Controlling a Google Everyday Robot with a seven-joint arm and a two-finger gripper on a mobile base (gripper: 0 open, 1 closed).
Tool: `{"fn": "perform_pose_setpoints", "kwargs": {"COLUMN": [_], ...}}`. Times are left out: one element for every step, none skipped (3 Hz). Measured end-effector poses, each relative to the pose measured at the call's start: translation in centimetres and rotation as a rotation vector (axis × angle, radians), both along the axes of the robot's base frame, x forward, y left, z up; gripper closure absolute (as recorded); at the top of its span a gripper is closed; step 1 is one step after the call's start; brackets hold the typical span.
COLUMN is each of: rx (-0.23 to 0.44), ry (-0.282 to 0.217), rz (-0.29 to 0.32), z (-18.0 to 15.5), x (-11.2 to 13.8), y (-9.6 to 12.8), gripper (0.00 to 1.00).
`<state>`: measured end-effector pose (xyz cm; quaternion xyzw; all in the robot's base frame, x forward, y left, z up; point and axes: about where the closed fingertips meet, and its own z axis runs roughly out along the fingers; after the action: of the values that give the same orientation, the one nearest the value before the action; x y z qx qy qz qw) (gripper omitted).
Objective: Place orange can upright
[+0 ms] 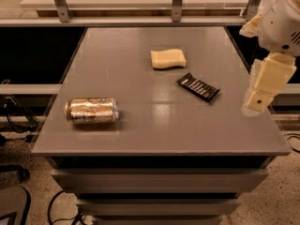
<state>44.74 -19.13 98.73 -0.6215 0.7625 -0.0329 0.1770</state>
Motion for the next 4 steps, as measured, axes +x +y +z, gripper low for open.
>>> {"fn": "perform_pose_setpoints", "kwargs": {"rx": [0.021, 0.040, 0.058, 0.075], "ry": [0.018, 0.038, 0.061, 0.081], "rz": [0.082, 0.158, 0.226, 0.279], "z": [-0.4, -0.9, -1.5, -2.1], "x": [1.4, 2.5, 3.1, 3.4], "y": [3.1, 5.8, 8.2, 10.3], "gripper": [0.00, 0.00, 0.00, 0.00]}}
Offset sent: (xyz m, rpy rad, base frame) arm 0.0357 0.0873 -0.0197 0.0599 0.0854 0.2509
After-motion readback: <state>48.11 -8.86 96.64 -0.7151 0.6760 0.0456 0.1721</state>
